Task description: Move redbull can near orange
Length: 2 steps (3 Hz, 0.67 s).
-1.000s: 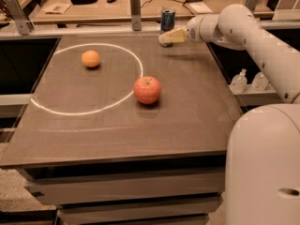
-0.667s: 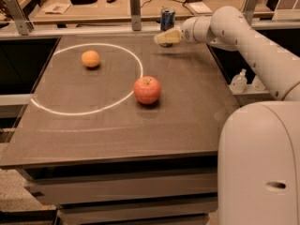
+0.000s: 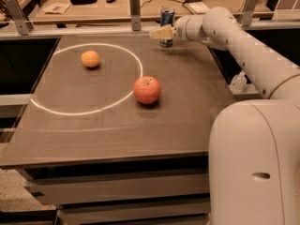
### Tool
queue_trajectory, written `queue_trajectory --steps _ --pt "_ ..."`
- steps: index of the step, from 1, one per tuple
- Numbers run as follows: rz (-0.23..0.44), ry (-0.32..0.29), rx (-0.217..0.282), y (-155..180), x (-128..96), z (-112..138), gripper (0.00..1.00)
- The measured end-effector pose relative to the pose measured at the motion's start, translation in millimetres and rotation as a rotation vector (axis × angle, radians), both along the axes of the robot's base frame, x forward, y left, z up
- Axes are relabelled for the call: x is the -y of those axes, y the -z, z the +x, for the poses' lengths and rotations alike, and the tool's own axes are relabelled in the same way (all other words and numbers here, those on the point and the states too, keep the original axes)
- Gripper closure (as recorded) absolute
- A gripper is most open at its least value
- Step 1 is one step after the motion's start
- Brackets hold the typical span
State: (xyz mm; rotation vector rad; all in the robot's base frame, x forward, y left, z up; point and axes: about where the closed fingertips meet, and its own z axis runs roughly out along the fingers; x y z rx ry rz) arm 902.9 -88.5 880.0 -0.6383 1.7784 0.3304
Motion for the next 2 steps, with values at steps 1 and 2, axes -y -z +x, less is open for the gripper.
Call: queue_trajectory --steps 1,2 --pt "0.018 -0.016 0.011 -1.8 -6.5 3.4 0.4" --pt "0.032 -0.047 0.042 -11.3 -12.6 4.3 0.65"
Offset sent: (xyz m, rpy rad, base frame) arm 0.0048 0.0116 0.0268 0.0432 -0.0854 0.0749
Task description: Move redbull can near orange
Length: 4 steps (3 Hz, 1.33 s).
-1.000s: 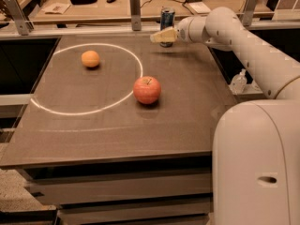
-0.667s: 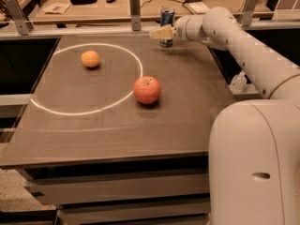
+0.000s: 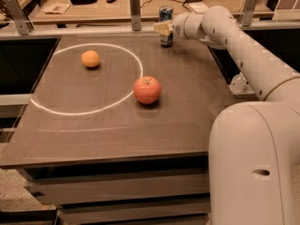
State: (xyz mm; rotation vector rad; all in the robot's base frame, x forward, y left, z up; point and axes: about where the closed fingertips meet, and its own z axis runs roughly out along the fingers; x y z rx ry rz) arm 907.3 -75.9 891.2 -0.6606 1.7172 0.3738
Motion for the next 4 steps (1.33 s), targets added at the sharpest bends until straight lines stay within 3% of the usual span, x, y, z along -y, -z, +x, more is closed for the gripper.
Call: queue_trajectory --steps 1,2,3,4 --pt "0.012 -0.06 0.012 -8.1 -2.2 -4.0 0.88" --pt "0.061 -0.146 0.006 -20.8 -2.4 -19.9 1.0" --pt "0.107 -0.243 -0.021 -34.0 -10.3 -40.7 1.0" --pt "0.103 -0.345 -0.043 -48.0 -24.3 -67.1 1.0"
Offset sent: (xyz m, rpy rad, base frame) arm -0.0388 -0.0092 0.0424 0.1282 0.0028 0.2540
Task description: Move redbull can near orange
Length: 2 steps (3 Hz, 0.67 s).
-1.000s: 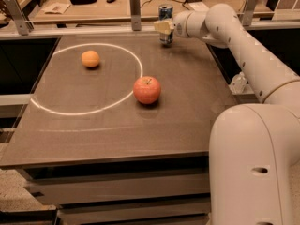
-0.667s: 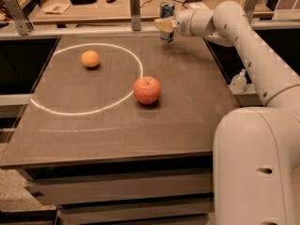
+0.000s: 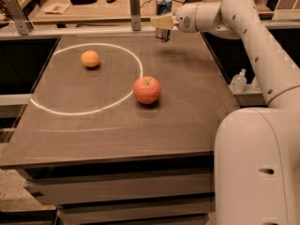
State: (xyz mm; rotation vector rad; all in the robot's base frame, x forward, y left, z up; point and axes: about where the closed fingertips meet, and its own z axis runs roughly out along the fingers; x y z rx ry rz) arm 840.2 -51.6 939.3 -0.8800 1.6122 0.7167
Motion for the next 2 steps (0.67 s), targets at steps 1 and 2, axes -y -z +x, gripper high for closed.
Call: queue_trajectory --steps 1,2 --pt "0.003 -0.075 0.018 -7.8 -10.8 -22.8 1.0" --pt "0.026 -0.131 0.058 -12.3 -24.7 -42.8 1.0"
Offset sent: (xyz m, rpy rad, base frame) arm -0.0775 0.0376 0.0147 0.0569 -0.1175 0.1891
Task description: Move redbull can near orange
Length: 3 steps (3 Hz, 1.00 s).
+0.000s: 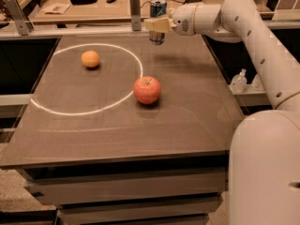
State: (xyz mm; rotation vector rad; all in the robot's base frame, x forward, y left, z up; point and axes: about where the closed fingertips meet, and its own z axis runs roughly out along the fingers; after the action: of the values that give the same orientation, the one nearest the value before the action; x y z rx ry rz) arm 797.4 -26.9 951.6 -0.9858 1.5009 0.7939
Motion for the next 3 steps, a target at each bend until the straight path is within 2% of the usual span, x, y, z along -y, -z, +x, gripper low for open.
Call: queue_trajectory --steps 1,3 --pt "0.017 -0.033 0.039 7.3 -17.8 -15.6 1.0" --pt "-0.02 -0.091 0.074 20.7 -60.1 -26.9 1.0"
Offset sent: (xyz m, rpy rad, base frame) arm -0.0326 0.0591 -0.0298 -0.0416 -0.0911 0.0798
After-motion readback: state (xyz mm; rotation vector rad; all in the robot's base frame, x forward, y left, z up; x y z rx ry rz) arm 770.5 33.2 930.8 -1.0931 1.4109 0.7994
